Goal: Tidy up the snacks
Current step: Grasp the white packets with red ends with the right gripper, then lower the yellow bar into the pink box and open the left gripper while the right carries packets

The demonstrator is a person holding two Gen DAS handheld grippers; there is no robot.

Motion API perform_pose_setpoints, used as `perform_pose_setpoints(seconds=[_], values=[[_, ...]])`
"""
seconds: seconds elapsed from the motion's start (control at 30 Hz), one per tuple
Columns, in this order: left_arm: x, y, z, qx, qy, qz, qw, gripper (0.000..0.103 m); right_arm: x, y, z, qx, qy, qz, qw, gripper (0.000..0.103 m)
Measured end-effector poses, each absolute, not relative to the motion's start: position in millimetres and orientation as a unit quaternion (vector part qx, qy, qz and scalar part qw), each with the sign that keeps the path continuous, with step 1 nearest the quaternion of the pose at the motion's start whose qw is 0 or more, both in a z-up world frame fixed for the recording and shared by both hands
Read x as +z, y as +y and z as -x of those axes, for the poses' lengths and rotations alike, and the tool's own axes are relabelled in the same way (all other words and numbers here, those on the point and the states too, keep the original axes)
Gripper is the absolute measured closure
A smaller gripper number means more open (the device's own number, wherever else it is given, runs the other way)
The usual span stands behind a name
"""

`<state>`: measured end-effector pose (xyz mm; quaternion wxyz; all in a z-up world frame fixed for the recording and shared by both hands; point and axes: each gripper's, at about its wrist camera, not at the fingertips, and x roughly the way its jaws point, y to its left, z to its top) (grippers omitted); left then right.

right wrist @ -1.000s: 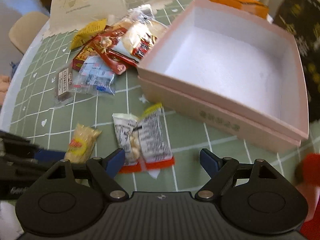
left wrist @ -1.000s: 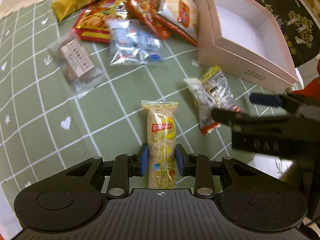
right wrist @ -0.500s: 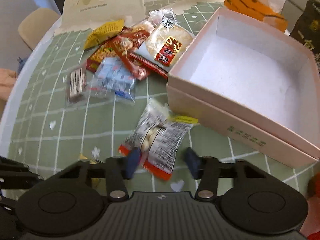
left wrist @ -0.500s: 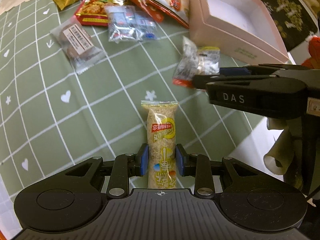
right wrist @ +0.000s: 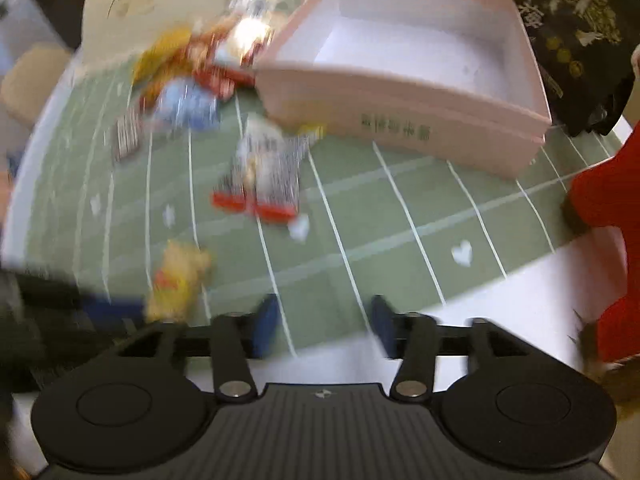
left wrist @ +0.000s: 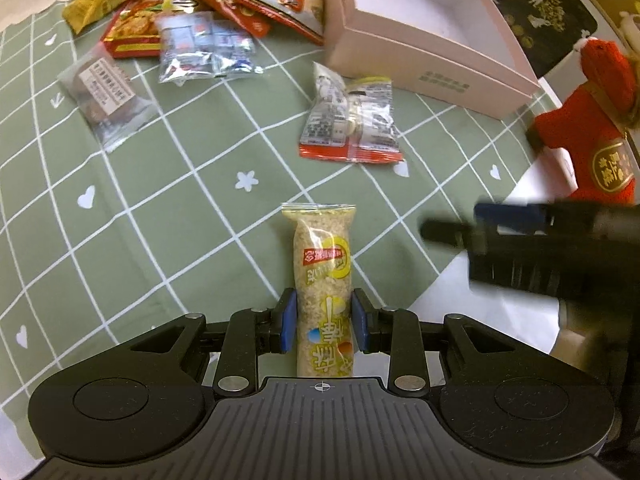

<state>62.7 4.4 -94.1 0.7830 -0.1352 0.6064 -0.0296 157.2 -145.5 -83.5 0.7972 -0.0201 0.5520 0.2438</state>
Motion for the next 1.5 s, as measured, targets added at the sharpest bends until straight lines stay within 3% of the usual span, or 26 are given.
perform_pose_setpoints(seconds=[0.1, 0.23, 0.33, 0.37, 0.43, 0.5, 0.83, 0.93, 1.0, 1.17, 1.27, 1.33, 1.37, 1.43, 1.5], values=[[-93.8, 9.2, -56.6, -0.013, 0.607, 0.139, 0.782, 0.07, -82.7, -123.2, -180.3, 0.24, 0.55, -0.006, 0.8, 0.035], [-93.6, 13.6, -48.1, -0.002, 0.607, 0.149, 0.781, 0.07, -95.6, -76.0, -201.1, 0.244, 0.542, 0.038, 0.803, 0.035], [-93.6, 13.8, -41.5, 0.0, 0.606, 0.151, 0.781, 0.07, -97.3, -58.7, -202.5, 0.243, 0.528, 0.068, 0.811, 0.028], [-93.8, 13.9, -40.0, 0.0, 0.605, 0.152, 0.781, 0.07, -96.7, -58.1, -200.6, 0.245, 0.528, 0.07, 0.81, 0.031], [-93.9, 14.1, -38.6, 0.0, 0.603, 0.154, 0.783, 0.07, -93.4, -61.9, -194.7, 0.256, 0.526, 0.072, 0.808, 0.048], [-94.2, 13.6, -38.7, 0.0, 0.601, 0.151, 0.784, 0.07, -90.1, -68.3, -186.3, 0.256, 0.516, 0.092, 0.812, 0.056], [-95.7, 8.8, -44.4, -0.021, 0.593, 0.14, 0.792, 0.069, -96.8, -158.1, -141.0, 0.253, 0.549, 0.074, 0.793, 0.06], [-96.6, 8.3, -49.0, -0.021, 0.587, 0.143, 0.796, 0.069, -101.9, -177.0, -127.5, 0.261, 0.539, 0.067, 0.798, 0.055], [-96.6, 6.5, -50.7, -0.019, 0.583, 0.141, 0.8, 0.069, -108.0, -181.8, -129.0, 0.251, 0.544, 0.051, 0.799, 0.038], [-95.8, 1.6, -50.0, -0.018, 0.578, 0.128, 0.806, 0.069, -108.1, -171.2, -142.2, 0.228, 0.553, 0.017, 0.801, 0.029], [-96.6, -0.9, -47.1, -0.02, 0.572, 0.122, 0.811, 0.069, -110.9, -158.2, -150.3, 0.203, 0.565, 0.007, 0.799, 0.018], [-96.4, -3.0, -44.0, -0.023, 0.567, 0.112, 0.816, 0.069, -111.9, -150.6, -149.1, 0.194, 0.559, 0.028, 0.806, 0.018], [-96.3, -4.9, -43.0, -0.025, 0.565, 0.104, 0.818, 0.068, -111.9, -148.1, -146.8, 0.193, 0.554, 0.041, 0.809, 0.022], [-96.1, -6.6, -42.4, -0.026, 0.563, 0.096, 0.82, 0.068, -109.6, -144.6, -139.5, 0.2, 0.534, 0.083, 0.817, 0.046], [-96.2, -5.6, -43.1, -0.025, 0.56, 0.1, 0.822, 0.068, -107.7, -152.1, -135.4, 0.214, 0.539, 0.084, 0.81, 0.052]])
